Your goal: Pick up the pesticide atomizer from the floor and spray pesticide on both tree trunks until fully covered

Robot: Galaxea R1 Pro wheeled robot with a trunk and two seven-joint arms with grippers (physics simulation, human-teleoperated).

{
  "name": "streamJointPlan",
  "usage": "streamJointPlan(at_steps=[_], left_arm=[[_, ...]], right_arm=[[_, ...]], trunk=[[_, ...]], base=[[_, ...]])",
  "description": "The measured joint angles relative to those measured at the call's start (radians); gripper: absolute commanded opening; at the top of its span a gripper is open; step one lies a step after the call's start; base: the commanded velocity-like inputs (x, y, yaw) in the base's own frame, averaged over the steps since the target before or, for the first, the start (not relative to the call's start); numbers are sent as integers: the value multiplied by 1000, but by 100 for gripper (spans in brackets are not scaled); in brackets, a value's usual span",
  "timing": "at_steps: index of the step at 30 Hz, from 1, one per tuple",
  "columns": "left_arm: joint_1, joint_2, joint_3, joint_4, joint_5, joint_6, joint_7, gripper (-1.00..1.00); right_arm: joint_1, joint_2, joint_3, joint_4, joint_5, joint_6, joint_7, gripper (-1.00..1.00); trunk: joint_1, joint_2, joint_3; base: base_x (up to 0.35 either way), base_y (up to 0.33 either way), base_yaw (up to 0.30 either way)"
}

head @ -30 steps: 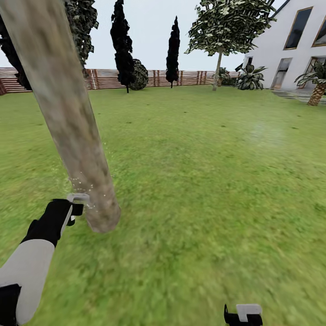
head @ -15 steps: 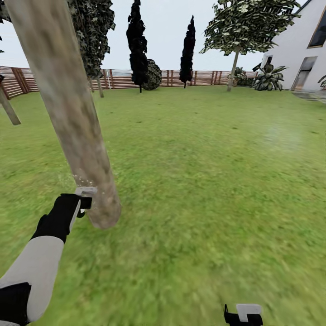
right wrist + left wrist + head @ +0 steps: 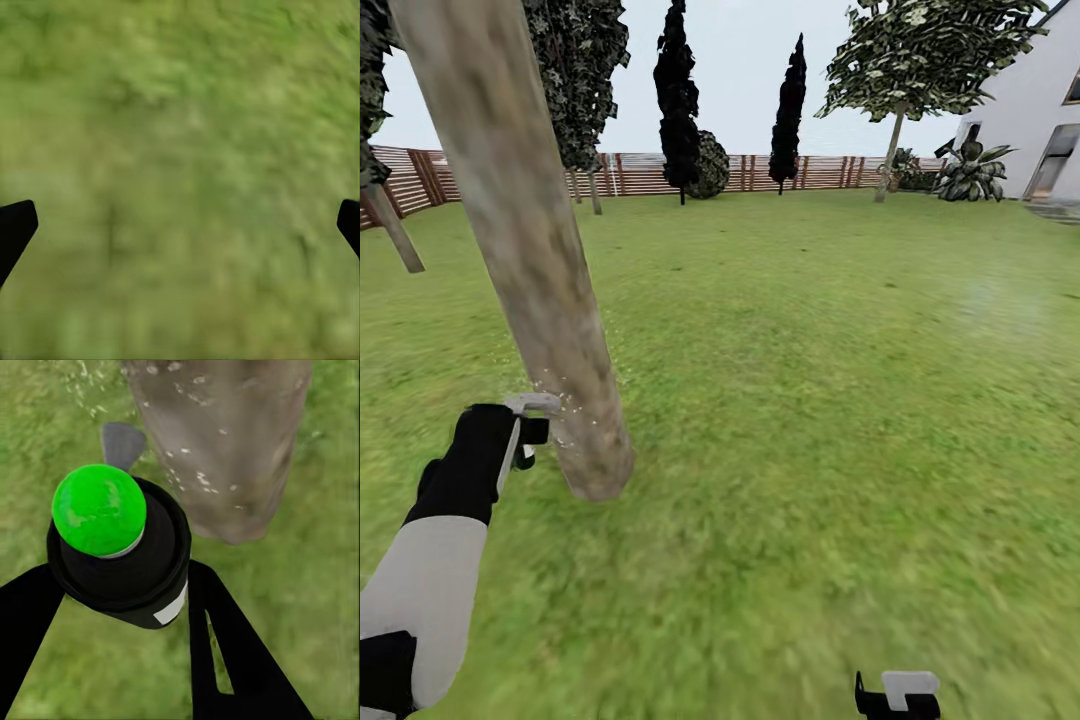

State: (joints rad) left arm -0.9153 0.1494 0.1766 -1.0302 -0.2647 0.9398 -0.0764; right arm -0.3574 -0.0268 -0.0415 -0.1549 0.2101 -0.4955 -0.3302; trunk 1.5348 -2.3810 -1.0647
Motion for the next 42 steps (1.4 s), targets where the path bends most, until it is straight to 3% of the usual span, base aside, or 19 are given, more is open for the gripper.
streamJointPlan(at_steps=[5,8,10,17,20,26,30,34,37,39,41,42], left_arm=[[-5,-21,-19,-108,-10,49,-13,-100],[-3,-22,-62,-116,-11,51,-10,-100],[-1,-23,-67,-109,-14,51,-9,-100],[3,-7,-56,-82,-20,49,0,-100],[28,8,-24,-59,-20,47,5,-100],[39,-8,-26,-45,-17,46,7,-100],[39,7,-18,-47,-21,46,5,-100],[41,6,-21,-49,-18,39,4,-100],[48,-3,-23,-58,-12,33,7,-100],[53,-35,-26,-60,-2,17,7,-100],[53,-54,-26,-53,-15,4,7,-100],[53,-48,-21,-48,-24,1,6,-100]], right_arm=[[0,1,0,0,0,0,0,100],[0,1,0,1,0,0,0,100],[0,-1,0,1,0,0,1,100],[0,-1,0,1,0,0,0,100],[0,1,1,0,0,0,0,100],[0,1,2,0,0,0,0,100],[0,1,2,1,0,0,0,100],[0,1,2,0,0,0,0,100],[0,1,2,0,0,0,0,100],[0,1,2,1,0,0,0,100],[0,1,2,0,0,0,0,100],[0,1,2,1,0,0,0,100]], trunk=[[0,0,0],[0,0,0],[0,0,0],[0,0,0],[0,0,0],[0,0,0],[0,0,0],[0,0,0],[0,0,0],[0,0,0],[0,0,0],[0,0,0]], base=[[0,-77,3],[42,-256,0],[78,-271,0],[107,-271,0],[154,-261,87],[168,-249,264],[108,-256,242],[11,-270,31],[1,-272,2],[0,-272,0],[0,-272,0],[0,-272,0]])
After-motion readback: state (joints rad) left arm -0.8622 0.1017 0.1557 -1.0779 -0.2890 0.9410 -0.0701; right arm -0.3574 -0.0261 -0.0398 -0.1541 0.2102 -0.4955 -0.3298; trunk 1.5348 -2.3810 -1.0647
